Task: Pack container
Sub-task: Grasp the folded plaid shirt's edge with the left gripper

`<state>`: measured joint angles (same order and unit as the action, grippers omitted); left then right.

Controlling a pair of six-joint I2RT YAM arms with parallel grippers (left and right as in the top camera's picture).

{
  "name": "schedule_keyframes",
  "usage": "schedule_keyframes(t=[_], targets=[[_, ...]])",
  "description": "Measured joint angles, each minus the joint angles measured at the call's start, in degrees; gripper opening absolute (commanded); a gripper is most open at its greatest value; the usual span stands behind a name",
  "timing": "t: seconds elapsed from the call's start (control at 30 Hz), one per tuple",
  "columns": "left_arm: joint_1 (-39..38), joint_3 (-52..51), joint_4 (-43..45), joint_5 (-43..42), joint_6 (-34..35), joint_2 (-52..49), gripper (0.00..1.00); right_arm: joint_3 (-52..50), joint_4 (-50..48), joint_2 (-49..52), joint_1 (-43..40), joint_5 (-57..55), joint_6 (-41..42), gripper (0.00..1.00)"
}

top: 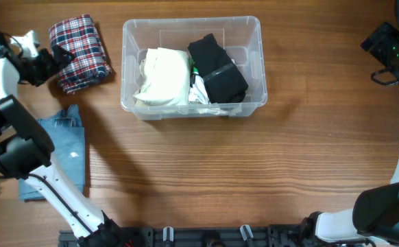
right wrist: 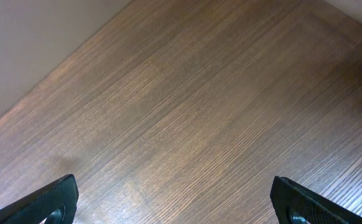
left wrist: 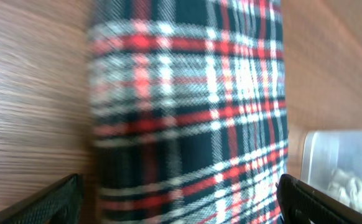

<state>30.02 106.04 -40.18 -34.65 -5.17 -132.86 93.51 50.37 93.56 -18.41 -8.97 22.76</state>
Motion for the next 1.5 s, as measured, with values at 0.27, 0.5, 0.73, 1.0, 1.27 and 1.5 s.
schedule_keyframes(t=[0.27,0.5,0.73,1.0,1.27,1.5], targets=[[2.6,0.0,8.5,0.0,1.8,0.8,1.0,0.0,0.0,0.0,0.0,0.0,0.0,1.0],[-1.7,0.0,14.1,2.8,2.5,0.8,1.0,0.0,0.0,0.0,0.0,0.0,0.0,1.0],[-4.3,0.0,15.0,8.1,7.0,0.3,1.0,0.0,0.0,0.0,0.0,0.0,0.0,1.0],[-3.8,0.0,13.4,9.4,12.3,-1.0,1.0,0.0,0.0,0.0,0.0,0.0,0.0,1.0],[-3.8,0.0,9.7,9.6,18.0,-1.4,1.0,0.0,0.0,0.0,0.0,0.0,0.0,1.0],[-3.8,0.3,9.2,9.3,18.4,-3.4,1.0,0.0,0.0,0.0,0.0,0.0,0.0,1.0]])
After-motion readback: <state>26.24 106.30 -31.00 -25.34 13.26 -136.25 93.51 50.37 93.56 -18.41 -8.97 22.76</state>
